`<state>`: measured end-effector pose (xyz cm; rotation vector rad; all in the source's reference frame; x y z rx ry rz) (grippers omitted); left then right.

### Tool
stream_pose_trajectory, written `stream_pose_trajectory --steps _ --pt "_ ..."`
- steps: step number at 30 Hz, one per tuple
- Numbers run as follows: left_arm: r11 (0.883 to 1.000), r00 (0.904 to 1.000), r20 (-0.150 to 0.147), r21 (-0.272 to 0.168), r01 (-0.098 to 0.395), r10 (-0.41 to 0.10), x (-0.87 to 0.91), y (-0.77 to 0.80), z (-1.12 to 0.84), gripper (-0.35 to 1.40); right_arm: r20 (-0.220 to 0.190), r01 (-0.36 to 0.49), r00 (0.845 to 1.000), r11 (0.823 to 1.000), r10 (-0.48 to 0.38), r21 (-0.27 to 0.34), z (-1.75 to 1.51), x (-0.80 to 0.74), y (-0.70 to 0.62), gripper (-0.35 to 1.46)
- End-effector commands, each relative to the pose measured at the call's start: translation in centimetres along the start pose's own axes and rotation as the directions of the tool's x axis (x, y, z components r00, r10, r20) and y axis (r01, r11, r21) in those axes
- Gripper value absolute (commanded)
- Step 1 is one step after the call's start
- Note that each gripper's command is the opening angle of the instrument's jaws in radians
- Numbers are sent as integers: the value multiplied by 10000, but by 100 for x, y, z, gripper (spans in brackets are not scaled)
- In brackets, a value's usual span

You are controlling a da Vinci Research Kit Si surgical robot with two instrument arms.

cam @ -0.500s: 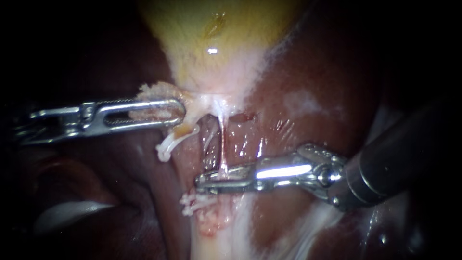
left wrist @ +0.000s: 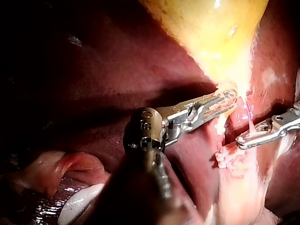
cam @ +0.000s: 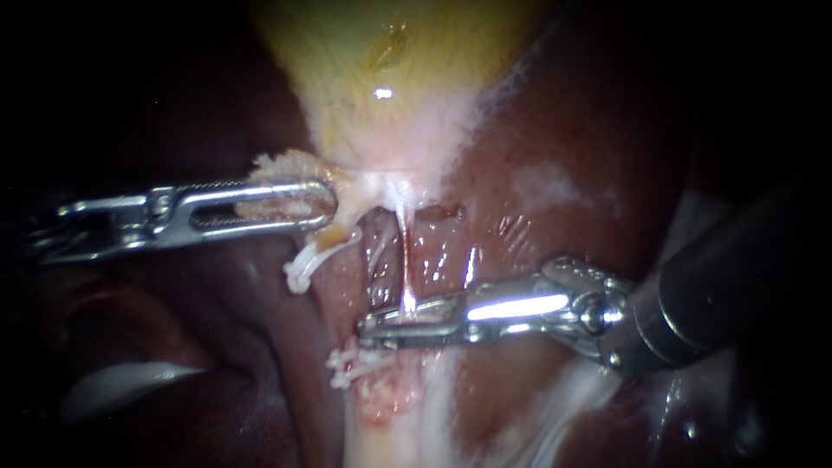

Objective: Going back second clip right tube

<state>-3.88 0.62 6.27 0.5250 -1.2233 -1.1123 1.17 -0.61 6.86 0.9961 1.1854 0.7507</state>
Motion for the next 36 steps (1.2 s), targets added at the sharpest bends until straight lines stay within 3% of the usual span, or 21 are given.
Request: stream_pose_trajectory --steps 1,6,9,11,14,16,22,31,36 --pt "10000 10000 -1 -1 0 0 0 0 0 -35 -2 -2 10000 10000 2 2 0 0 0 -35" --pt "10000 10000 -1 -1 0 0 0 0 0 -35 34 295 9996 9996 -295 38 0 0 0 -33" --pt "10000 10000 0 -2 0 0 0 0 0 -35 94 1295 9915 9916 -1295 50 1 -1 -2 20" --pt "10000 10000 0 -2 0 0 0 0 0 -35 93 1408 9900 9900 -1408 38 4 0 -2 38" --pt "10000 10000 1 -4 -1 1 0 0 0 -35 68 1873 9823 9822 -1872 -123 7 1 -2 47" --pt "10000 10000 2 -4 -1 1 0 0 0 -35 6 2279 9736 9725 -2281 -485 9 2 -1 50" --pt "10000 10000 4 -7 -5 5 1 0 0 -35 22 2557 9667 9650 -2560 -577 7 1 -2 50" --pt "10000 10000 4 -6 -8 8 1 1 1 -35 204 3090 9508 9510 -3090 53 -3 -8 -18 50" --pt "10000 10000 4 -6 -8 8 1 1 1 -35 226 3370 9412 9415 -3371 86 -4 -9 -24 50"
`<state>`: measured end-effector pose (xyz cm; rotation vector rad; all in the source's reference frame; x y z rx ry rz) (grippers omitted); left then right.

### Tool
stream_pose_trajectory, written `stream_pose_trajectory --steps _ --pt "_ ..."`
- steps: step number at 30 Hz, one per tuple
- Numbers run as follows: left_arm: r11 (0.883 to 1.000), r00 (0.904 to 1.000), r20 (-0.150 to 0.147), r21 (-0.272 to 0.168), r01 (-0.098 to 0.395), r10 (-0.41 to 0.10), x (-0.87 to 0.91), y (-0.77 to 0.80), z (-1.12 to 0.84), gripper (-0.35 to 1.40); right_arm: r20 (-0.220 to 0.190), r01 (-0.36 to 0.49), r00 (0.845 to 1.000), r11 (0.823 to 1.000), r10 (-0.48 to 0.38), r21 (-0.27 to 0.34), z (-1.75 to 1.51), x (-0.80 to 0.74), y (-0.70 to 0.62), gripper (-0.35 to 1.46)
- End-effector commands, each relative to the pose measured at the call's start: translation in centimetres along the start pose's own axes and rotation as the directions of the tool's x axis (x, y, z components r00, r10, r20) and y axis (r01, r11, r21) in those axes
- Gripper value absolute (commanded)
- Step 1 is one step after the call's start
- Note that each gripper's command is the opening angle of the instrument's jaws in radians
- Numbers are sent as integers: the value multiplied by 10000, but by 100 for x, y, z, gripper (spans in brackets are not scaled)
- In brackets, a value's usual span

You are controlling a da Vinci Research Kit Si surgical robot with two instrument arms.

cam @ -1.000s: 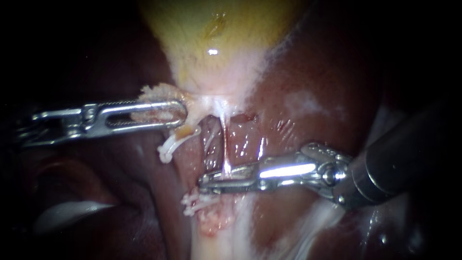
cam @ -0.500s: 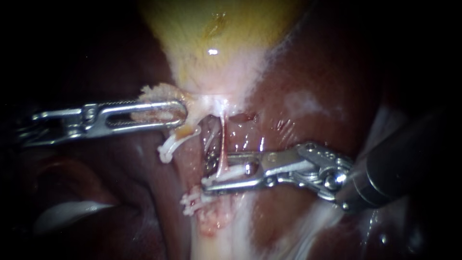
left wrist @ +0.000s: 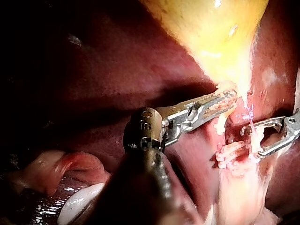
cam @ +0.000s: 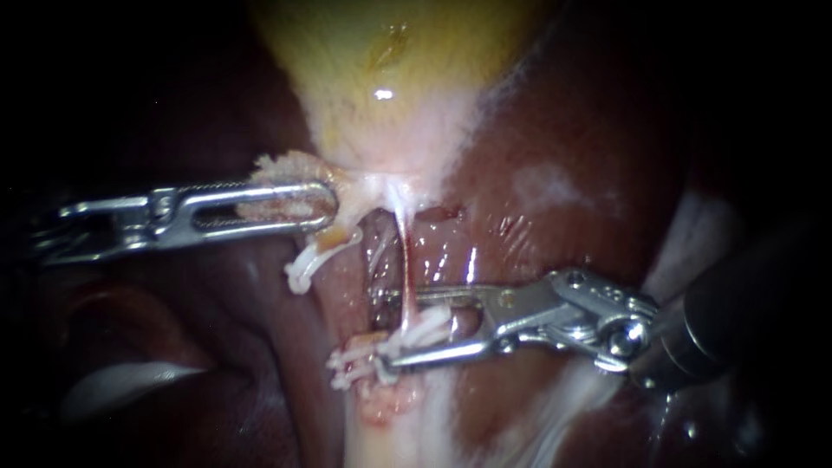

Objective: Going back second clip right tube

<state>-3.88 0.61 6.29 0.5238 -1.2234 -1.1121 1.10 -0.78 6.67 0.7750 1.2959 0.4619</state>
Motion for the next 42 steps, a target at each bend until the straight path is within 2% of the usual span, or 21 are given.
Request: stream_pose_trajectory --steps 1,9,17,25,34,38,42 --pt "10000 10000 1 0 0 0 0 0 0 -35 5 -3 10000 10000 3 25 0 0 1 50" --pt "10000 10000 1 -1 0 0 0 0 0 -35 27 345 9994 9994 -345 32 -2 -1 7 50" --pt "10000 10000 -2 4 -1 1 0 0 -1 -35 83 372 9993 9984 -376 437 -14 -5 -4 50" --pt "10000 10000 -1 2 -1 1 0 0 -1 -35 96 557 9984 9970 -563 541 -14 -5 -5 50" --pt "10000 10000 0 0 -1 1 0 0 0 -35 72 1022 9947 9947 -1022 78 3 -3 10 50" --pt "10000 10000 2 -2 0 0 0 0 0 -35 73 1052 9944 9944 -1052 -5 14 -8 17 50" --pt "10000 10000 2 -3 -1 1 0 0 0 -35 87 1132 9935 9935 -1131 -121 30 -19 25 50"
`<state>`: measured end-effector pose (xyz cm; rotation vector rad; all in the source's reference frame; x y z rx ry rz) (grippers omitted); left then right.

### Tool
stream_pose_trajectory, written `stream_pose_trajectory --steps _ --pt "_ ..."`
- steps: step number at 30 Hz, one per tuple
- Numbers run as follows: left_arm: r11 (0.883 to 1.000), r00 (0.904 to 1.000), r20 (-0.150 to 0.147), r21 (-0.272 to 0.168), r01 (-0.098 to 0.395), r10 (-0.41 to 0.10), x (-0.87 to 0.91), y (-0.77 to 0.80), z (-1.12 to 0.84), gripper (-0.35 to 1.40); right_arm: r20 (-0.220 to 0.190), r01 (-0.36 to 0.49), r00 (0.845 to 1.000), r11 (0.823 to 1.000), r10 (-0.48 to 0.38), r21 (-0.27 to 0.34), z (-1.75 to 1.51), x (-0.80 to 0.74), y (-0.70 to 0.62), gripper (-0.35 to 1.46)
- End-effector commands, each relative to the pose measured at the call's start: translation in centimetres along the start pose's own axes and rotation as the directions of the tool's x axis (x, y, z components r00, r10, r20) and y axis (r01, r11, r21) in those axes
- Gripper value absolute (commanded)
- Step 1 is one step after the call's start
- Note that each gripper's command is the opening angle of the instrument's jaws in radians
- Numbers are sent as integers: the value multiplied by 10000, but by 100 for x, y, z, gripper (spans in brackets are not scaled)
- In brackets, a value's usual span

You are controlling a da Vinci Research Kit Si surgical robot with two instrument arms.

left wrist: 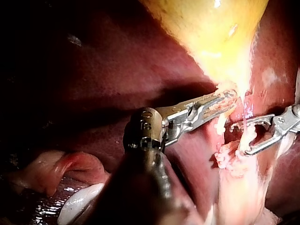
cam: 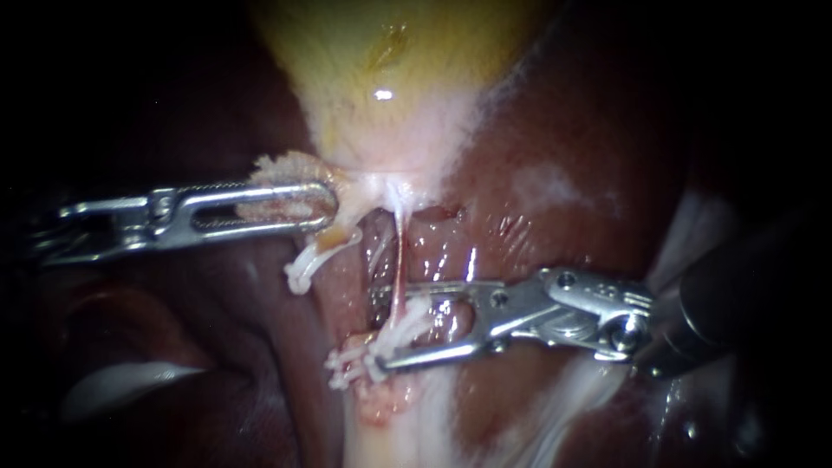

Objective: Going back second clip right tube

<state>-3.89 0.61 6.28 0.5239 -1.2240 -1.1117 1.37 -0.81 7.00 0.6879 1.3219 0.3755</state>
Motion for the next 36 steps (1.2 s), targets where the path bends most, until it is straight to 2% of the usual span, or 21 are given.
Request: stream_pose_trajectory --steps 1,7,17,19,29,34,36 --pt "10000 10000 0 -8 2 -2 0 0 0 -35 16 19 10000 10000 -19 43 4 -3 1 50" --pt "10000 10000 0 -9 2 -2 0 0 0 -35 -12 131 9999 9995 -131 273 26 -17 6 50" --pt "10000 10000 2 -12 0 0 1 0 0 -35 -68 141 9999 9992 -138 376 24 -16 6 50" --pt "10000 10000 2 -12 0 0 1 0 0 -35 -69 129 9999 9991 -126 413 20 -16 7 50" --pt "10000 10000 4 -14 -2 2 1 0 1 -35 -70 313 9995 9993 -314 -189 -22 -11 23 50" --pt "10000 10000 4 -14 -3 3 1 0 1 -35 -20 771 9970 9965 -772 -323 -50 -4 19 50" --pt "10000 10000 4 -14 -3 3 1 0 1 -35 190 1011 9948 9940 -1004 -421 -61 1 16 50"
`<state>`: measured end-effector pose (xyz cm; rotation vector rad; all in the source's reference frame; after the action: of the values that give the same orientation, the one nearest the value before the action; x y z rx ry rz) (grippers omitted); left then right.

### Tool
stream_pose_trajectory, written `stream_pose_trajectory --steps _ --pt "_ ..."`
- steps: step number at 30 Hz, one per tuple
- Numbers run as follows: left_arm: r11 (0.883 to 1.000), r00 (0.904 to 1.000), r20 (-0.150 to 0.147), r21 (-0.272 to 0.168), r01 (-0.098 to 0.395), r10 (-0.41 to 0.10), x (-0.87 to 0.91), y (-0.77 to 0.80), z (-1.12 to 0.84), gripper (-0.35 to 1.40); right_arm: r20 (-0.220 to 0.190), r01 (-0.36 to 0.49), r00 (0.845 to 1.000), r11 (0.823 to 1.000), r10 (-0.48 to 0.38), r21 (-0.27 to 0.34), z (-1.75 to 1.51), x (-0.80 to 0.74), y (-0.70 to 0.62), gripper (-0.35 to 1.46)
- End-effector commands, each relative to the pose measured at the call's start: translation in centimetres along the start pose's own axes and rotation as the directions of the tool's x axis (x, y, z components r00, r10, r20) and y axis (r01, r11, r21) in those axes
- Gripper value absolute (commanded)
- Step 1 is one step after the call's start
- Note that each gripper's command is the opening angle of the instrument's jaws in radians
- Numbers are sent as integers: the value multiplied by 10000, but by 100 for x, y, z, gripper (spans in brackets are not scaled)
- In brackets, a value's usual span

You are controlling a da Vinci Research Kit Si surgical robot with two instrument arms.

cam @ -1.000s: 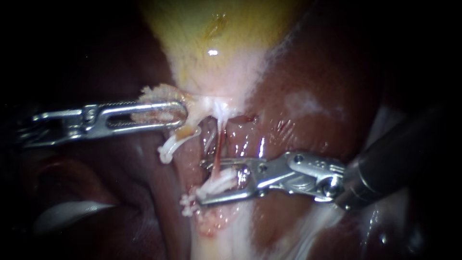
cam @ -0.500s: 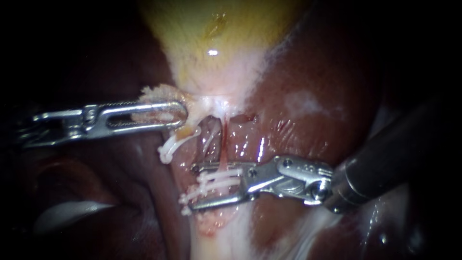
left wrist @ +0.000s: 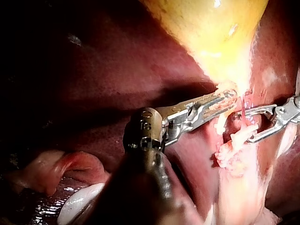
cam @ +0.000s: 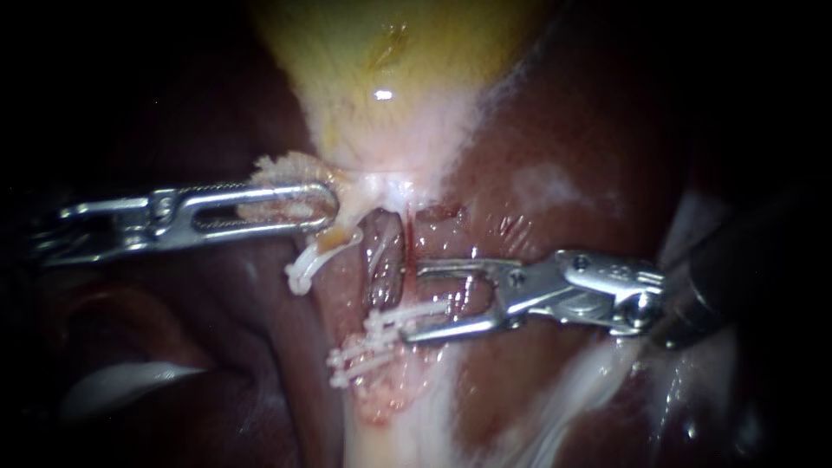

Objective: Going back second clip right tube

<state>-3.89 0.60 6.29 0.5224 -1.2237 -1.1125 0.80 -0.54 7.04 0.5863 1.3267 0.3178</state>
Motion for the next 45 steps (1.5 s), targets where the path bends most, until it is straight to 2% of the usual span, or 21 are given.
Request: stream_pose_trajectory --steps 1,4,12,18,26,30,35,45 --pt "10000 10000 -2 1 0 0 0 0 0 -35 199 107 9997 9999 -105 -56 -6 4 0 50" --pt "10000 10000 -2 1 0 0 0 0 0 -35 542 440 9976 9989 -430 -168 -28 16 -2 50" --pt "10000 10000 -2 3 -1 1 0 0 0 -35 600 1094 9923 9939 -1085 -114 -72 60 -19 50" --pt "10000 10000 -2 3 -3 3 0 1 0 -35 606 1513 9867 9885 -1510 -7 -83 80 -32 50" --pt "10000 10000 -9 -76 -62 62 10 7 9 -35 626 1585 9854 9874 -1581 -17 -96 84 -33 50" --pt "9998 9998 -70 -127 -162 161 14 20 18 -35 644 1562 9857 9877 -1555 -61 -100 85 -33 50" --pt "9998 9998 -171 -194 -53 50 23 39 35 -35 645 1562 9857 9877 -1556 -55 -102 85 -33 50" --pt "9998 9994 -320 -149 -107 102 31 46 61 -35 673 1548 9858 9879 -1541 -50 -103 86 -33 50"
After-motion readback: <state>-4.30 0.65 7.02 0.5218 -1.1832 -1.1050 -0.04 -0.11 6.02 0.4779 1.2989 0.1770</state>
